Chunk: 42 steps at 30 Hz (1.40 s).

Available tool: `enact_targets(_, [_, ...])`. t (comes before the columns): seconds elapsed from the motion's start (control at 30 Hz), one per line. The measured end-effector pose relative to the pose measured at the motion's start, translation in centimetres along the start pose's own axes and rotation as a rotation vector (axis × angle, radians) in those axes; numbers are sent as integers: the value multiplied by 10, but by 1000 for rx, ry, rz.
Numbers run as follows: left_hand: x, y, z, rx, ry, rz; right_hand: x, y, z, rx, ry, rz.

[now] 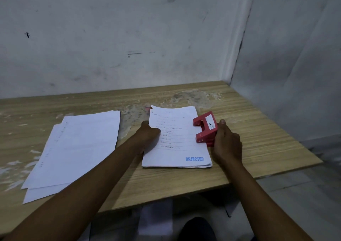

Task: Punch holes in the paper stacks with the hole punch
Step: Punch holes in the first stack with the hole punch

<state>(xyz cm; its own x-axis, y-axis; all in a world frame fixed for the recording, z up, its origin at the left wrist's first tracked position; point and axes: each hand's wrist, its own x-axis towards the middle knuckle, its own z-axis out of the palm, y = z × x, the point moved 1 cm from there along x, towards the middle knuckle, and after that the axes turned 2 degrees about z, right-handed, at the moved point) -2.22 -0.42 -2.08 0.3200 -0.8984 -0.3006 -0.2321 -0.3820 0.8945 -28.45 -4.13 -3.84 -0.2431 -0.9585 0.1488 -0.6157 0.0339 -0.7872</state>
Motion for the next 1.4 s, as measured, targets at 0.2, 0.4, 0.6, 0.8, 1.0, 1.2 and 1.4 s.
enact_targets(0.2, [-11,7,5,181,43,80,0,1,3,4,7,12])
enact_targets(0.4, [-20,16,7,320,101,111,0,1,2,-1,14,11])
enact_targets(0.6, [-17,13,5,281,97,129,-1,-1,3,23,16,43])
enact_targets(0.8, [-19,11,11,206,134,126,-2,-1,1,2,10,17])
enact_targets(1.0, [-17,5,10,209,99,187,-1,-1,2,-2,6,7])
enact_targets(1.2, [-15,0,8,74,88,142,-1,0,2,-1,3,30])
enact_targets(1.4, [-13,-3,9,79,85,149,0,1,3,-3,5,20])
